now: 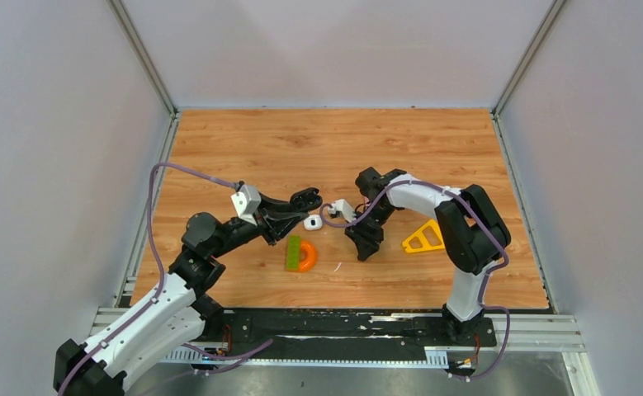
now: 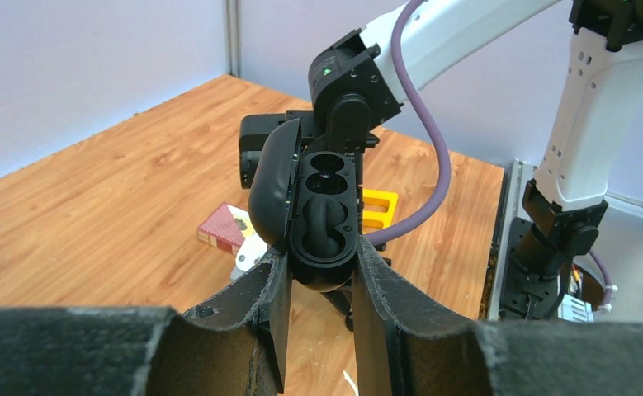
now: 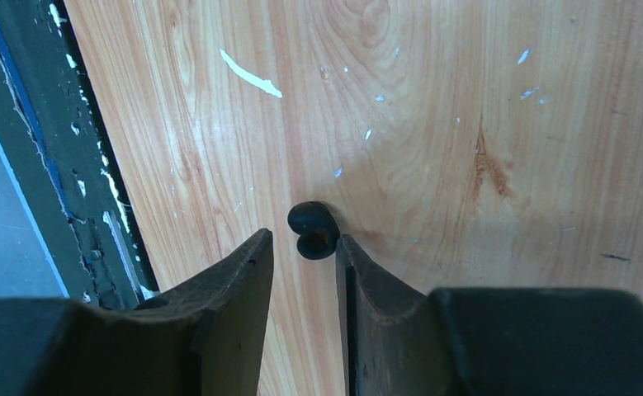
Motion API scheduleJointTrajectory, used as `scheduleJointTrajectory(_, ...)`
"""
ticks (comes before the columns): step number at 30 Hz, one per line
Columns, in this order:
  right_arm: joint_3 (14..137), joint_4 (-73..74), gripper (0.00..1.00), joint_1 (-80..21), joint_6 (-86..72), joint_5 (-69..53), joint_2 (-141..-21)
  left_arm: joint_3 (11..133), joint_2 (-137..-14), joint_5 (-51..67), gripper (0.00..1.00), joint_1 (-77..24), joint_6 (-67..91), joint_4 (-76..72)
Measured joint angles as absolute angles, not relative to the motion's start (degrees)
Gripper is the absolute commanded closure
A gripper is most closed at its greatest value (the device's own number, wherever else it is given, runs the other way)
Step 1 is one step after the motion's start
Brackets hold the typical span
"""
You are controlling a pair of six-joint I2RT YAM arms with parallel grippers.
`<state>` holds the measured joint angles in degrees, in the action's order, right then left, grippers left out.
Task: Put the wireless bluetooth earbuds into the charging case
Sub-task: Pick up the earbud from the center of the board.
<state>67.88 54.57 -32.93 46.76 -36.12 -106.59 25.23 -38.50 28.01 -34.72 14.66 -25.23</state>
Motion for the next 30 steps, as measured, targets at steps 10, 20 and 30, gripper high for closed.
scheduleJointTrajectory(10, 68.23, 54.74, 0.66, -32.97, 46.76, -35.46, -105.84, 25.36, -35.57, 27.97, 1.00, -34.72, 15.84, -25.28)
scheduleJointTrajectory(20, 69.91, 53.74, 0.66, -32.97, 46.72, -35.64, -107.04, 30.57, -35.44, 30.44, 1.00, -34.72, 19.22, -25.17)
scheduleJointTrajectory(30, 70.46, 53.25, 0.66, -32.97, 46.85, -34.94, -107.83, 30.57, -36.91, 31.48, 1.00, -34.72, 20.56, -24.95)
